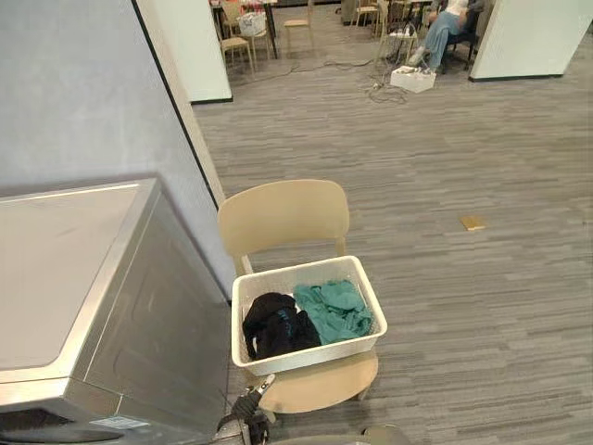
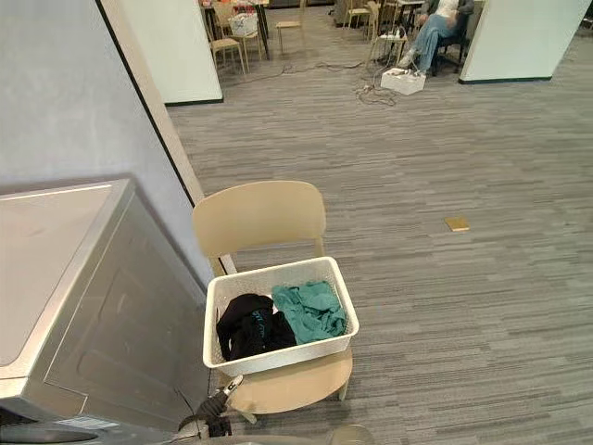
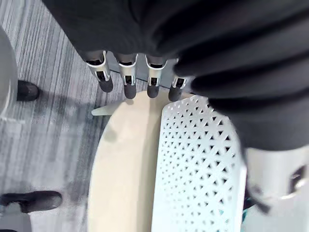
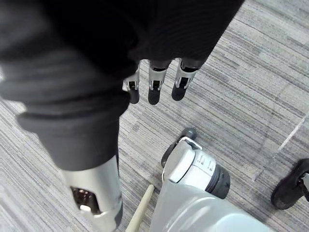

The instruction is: Pick up the laundry basket with both hands and put the clothes into the washing machine.

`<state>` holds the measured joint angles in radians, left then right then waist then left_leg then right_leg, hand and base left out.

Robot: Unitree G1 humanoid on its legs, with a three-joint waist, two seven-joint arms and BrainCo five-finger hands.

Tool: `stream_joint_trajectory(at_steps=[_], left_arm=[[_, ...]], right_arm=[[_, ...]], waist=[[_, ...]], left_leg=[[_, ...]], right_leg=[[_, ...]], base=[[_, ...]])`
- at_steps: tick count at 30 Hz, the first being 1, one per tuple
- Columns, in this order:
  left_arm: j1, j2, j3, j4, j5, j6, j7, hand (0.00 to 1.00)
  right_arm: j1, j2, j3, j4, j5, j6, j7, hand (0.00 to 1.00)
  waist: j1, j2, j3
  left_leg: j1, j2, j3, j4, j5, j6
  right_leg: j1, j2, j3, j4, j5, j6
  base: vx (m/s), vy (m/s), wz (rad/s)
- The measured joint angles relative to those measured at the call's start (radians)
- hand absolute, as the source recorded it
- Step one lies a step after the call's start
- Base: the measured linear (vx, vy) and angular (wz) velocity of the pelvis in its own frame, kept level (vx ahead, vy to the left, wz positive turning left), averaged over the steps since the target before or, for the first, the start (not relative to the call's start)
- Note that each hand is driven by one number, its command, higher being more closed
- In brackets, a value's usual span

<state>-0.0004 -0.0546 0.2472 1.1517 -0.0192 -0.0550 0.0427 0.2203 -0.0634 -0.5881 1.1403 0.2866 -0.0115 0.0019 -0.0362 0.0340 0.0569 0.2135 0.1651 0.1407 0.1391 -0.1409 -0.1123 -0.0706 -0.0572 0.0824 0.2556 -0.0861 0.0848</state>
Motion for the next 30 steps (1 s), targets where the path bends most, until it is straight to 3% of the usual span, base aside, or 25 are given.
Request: stream_joint_trajectory(at_steps=[3,6,8,13,16,20,24,28,30], left_arm=[[0.001,0.022,0.047,0.01,-0.001,0.001,-0.005,0.0],[0.022,0.041,0.074,0.004,0.001,0.001,-0.005,0.0],[0.028,0.051,0.058,0.005,0.011,0.002,-0.003,0.0],[0.055,0.12,-0.099,-0.011,0.041,0.001,0.002,0.0],[0.024,0.135,-0.233,-0.018,0.104,0.001,0.0,0.0],[0.01,0.115,-0.305,-0.072,0.131,-0.014,-0.001,0.0],[-0.033,0.12,-0.323,-0.114,0.125,-0.022,0.003,0.0],[-0.117,0.138,-0.317,-0.158,0.097,-0.033,0.008,0.0],[-0.125,0.145,-0.305,-0.166,0.076,-0.041,0.012,0.0]], right_arm=[[-0.006,0.003,0.061,-0.166,0.041,0.001,-0.004,0.0],[0.064,0.018,0.202,-0.649,0.055,-0.014,-0.03,0.0],[0.08,0.02,0.245,-0.869,0.032,-0.041,-0.046,0.0],[-0.03,0.025,0.337,-1.076,-0.122,-0.097,-0.076,0.0],[-0.158,-0.047,0.428,-1.085,-0.201,-0.1,-0.109,0.0],[-0.358,-0.165,0.506,-0.986,-0.26,-0.107,-0.111,0.0],[-0.639,-0.296,0.663,-0.778,-0.281,-0.098,-0.091,0.0],[-0.954,-0.423,0.851,-0.574,-0.306,-0.093,-0.041,0.0],[-1.013,-0.448,0.899,-0.532,-0.295,-0.091,-0.019,0.0]], waist=[[-0.001,0.0,0.0],[-0.005,-0.005,0.001],[-0.004,-0.011,0.003],[0.01,-0.046,-0.002],[0.02,-0.054,0.0],[0.052,-0.017,0.032],[0.083,-0.012,0.142],[0.112,-0.004,0.316],[0.134,-0.002,0.336]], left_leg=[[-0.009,0.009,0.006,-0.024,0.0,0.0],[-0.026,0.002,0.035,-0.059,-0.001,-0.002],[-0.036,-0.002,0.038,-0.075,-0.012,-0.004],[-0.111,-0.024,0.031,-0.067,-0.046,-0.005],[-0.169,-0.039,-0.013,-0.051,-0.037,-0.005],[-0.208,-0.039,-0.079,-0.043,-0.023,-0.009],[-0.284,-0.034,-0.149,0.048,-0.023,-0.011],[-0.435,-0.04,-0.225,0.244,-0.04,-0.009],[-0.475,-0.039,-0.239,0.293,-0.068,-0.006]], right_leg=[[-0.005,0.014,0.021,-0.06,0.035,0.0],[-0.027,0.009,0.035,-0.113,0.072,0.007],[-0.027,0.004,0.029,-0.156,0.104,0.013],[-0.002,-0.035,-0.003,-0.334,0.218,0.013],[-0.025,-0.061,-0.061,-0.355,0.251,0.022],[-0.024,-0.068,-0.124,-0.354,0.257,0.027],[-0.039,-0.069,-0.186,-0.327,0.257,0.025],[-0.151,-0.084,-0.239,-0.12,0.193,0.008],[-0.196,-0.086,-0.246,-0.052,0.161,0.008]], base=[[-0.08,-0.02,-0.14],[-0.11,0.053,-0.17],[-0.11,0.071,0.05],[-0.09,0.052,0.04],[-0.03,-0.001,0.27],[0.05,-0.007,0.51],[0.02,0.003,0.44],[-0.15,0.022,0.42],[-0.11,0.02,0.25]])
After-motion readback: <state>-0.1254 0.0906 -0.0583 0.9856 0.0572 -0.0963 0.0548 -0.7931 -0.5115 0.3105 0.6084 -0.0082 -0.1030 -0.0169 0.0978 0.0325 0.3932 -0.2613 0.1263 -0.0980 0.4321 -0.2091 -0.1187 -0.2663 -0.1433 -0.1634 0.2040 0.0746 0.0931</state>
